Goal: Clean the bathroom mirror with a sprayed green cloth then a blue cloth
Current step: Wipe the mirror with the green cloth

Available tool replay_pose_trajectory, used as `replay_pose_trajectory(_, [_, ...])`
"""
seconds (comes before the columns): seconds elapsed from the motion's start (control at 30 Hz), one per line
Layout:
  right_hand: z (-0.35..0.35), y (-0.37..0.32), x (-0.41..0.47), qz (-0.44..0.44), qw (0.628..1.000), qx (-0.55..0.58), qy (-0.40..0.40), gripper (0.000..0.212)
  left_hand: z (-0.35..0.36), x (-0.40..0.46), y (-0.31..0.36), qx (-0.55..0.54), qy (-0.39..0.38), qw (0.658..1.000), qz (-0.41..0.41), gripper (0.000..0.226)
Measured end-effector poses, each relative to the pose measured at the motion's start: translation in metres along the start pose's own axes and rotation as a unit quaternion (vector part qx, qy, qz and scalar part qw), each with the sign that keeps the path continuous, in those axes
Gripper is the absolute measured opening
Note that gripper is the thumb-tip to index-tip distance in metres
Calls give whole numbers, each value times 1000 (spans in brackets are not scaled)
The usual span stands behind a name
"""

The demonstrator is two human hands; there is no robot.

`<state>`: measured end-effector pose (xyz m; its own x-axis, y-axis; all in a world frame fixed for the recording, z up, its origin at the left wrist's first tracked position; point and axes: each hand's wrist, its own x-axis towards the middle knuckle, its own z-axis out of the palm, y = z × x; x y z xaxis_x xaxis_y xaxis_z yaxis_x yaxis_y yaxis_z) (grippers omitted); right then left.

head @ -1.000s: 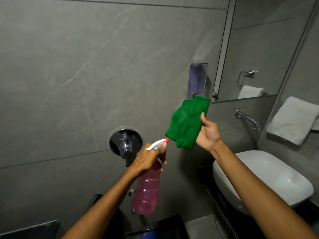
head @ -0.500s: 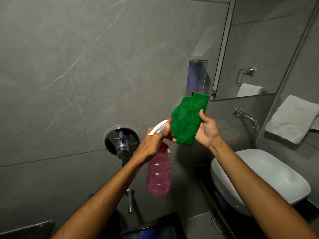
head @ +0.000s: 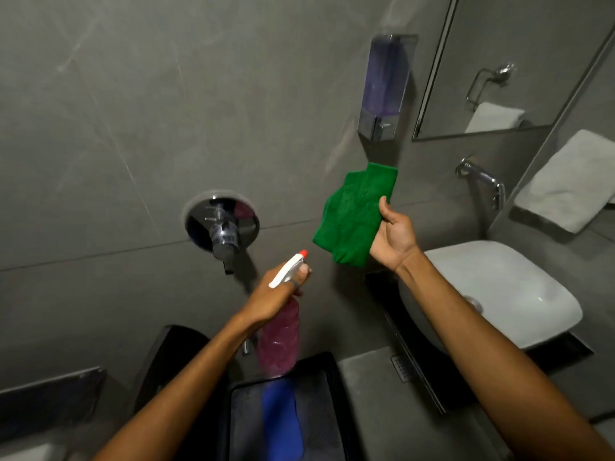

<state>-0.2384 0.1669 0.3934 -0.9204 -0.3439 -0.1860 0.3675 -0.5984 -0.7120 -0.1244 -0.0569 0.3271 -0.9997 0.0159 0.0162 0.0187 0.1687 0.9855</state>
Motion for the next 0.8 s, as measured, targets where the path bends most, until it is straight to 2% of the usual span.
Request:
replay_pose_trajectory(0.1, [-17,28,-4,42,999,12,23,57,7,-25,-66,-77,73,989,-99,46])
replay_pose_trajectory(0.2, [-37,64,-11,77,996,7,40,58,15,-53,-126,-207,216,932,-207,44])
replay_pose_trajectory(0.23, [-44,76,-13,87,995,3,42,59,14,-62,-145,-217,260,912,-230,40])
replay_pose_trajectory(0.3, [-60,103,-15,108,993,-1,54,60,11,-78,-181,-170,320,890,-277,35])
replay_pose_trajectory(0.4, [-85,142,-19,144,986,6,83,56,11,-97,-226,-126,340,869,-335,48])
replay_pose_trajectory(0.53, [-106,182,-23,138,985,3,100,47,14,-103,-260,-136,373,851,-344,60])
replay_pose_trajectory(0.67, [-114,203,-26,148,982,12,116,49,15,-100,-293,-153,389,838,-352,58])
replay_pose_trajectory(0.8, [-113,209,-26,164,977,11,134,58,13,-102,-312,-176,407,819,-365,67])
